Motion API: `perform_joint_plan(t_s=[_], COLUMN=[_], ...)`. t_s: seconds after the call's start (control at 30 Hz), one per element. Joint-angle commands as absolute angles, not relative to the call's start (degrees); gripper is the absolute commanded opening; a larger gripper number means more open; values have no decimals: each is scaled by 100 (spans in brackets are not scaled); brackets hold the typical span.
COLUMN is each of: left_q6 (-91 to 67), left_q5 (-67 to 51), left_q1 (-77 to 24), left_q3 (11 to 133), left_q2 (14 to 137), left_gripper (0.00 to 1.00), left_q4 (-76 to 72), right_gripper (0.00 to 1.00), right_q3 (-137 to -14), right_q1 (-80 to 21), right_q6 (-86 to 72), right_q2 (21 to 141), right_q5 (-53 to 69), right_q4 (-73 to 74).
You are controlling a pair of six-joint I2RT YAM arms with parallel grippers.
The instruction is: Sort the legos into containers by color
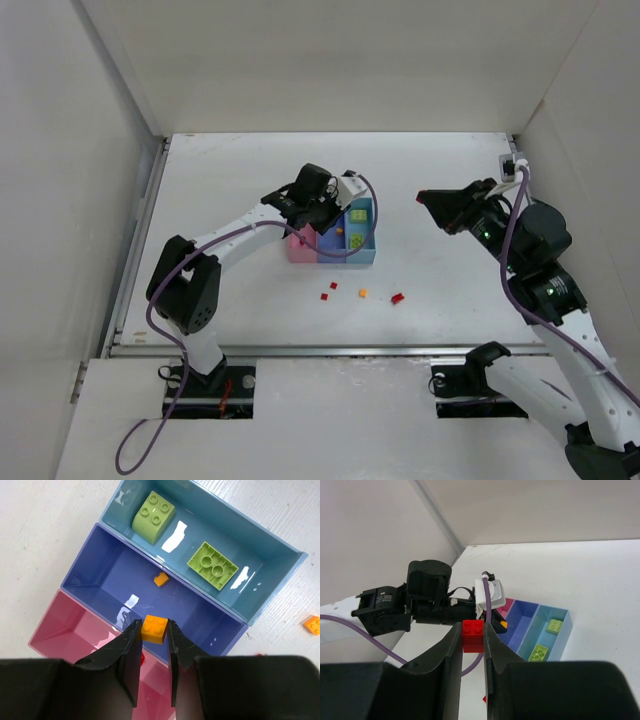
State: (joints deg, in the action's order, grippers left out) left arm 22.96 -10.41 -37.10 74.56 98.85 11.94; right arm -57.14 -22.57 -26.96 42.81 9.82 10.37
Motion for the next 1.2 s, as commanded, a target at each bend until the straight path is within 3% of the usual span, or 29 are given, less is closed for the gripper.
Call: perform_joint_plan(t_s=[0.0, 0.4, 0.53, 0.57, 0.63, 0.7, 1.03, 1.17], left_q6=[2215, 2057, 2057, 1978, 1978, 1978, 1978, 1662], left_q5=[-1178, -1178, -1230, -1230, -1099, -1038, -827, -458], left_q1=[-3727, -3727, -3727, -3727, -3727, -3727, -3727, -3174], left_q3=[7444, 7392, 7453, 7453, 7453, 7453, 7637, 8077], left_q2=[9633, 9686, 9738, 9738, 9738, 9738, 9370, 9037], left_gripper=[0, 3, 41, 59, 78, 87, 88, 88], left_q4=[1187, 1187, 1134, 1134, 1134, 1186, 1187, 1397], right_gripper=[0, 0, 0, 0, 0, 0, 0, 0], right_q3=[-5730, -5730, -5730, -5783, -5783, -5783, -5783, -6019], right_q1=[-2268, -2268, -2268, -2268, -2268, -2268, -2268, -2268], right_q6=[-2628, -2575, -2575, -2575, -2575, -2575, -2575, -2522], right_q2=[4210, 4157, 4157, 4157, 4157, 4157, 4306, 4789], right_q5=[905, 853, 853, 853, 853, 853, 975, 1265], right_q4=[1063, 1187, 1187, 1187, 1187, 1187, 1187, 1187])
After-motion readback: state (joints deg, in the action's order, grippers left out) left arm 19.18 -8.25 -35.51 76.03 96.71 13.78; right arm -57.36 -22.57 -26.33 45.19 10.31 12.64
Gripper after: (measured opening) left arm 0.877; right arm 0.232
